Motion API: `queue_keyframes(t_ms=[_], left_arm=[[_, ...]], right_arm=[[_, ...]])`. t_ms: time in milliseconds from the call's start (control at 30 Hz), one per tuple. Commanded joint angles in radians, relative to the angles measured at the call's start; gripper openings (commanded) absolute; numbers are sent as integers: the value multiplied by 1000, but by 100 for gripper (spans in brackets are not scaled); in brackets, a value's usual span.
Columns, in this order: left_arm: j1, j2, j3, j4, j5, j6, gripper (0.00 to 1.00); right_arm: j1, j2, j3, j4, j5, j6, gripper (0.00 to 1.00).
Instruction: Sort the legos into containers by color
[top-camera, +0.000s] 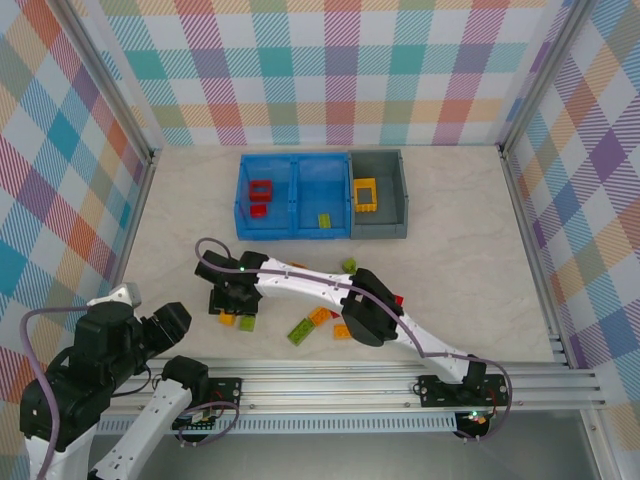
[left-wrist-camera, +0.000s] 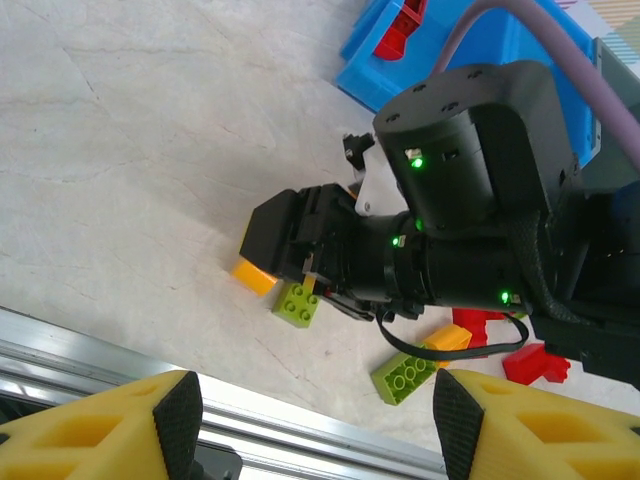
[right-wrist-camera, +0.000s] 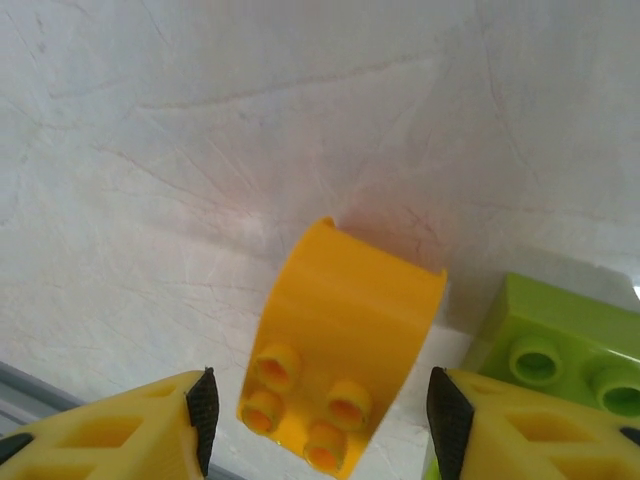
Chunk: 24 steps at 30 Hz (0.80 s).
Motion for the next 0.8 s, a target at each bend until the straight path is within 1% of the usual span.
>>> queue_keyframes(t_ms=[0, 100, 300, 500, 667, 767], left_arm=[[1, -7, -16, 5, 24, -11, 64], [1, -8, -19, 7, 22, -13, 64], [1, -16, -31, 9, 23, -15, 63], [1, -13, -40, 15, 27, -16, 63], [1, -12, -58, 34, 42, -19, 62], [1, -7, -82, 58, 74, -16, 62]], right_arm=[[-11, 61, 40, -49, 9, 24, 57], [-13, 87, 77, -64, 9, 20, 54], [-13, 88, 89, -60, -3, 16, 40], [-13, 70, 92, -84, 20, -9, 37], [-13, 44, 85, -85, 41, -32, 28], [-16, 6, 83, -77, 73, -60, 27]])
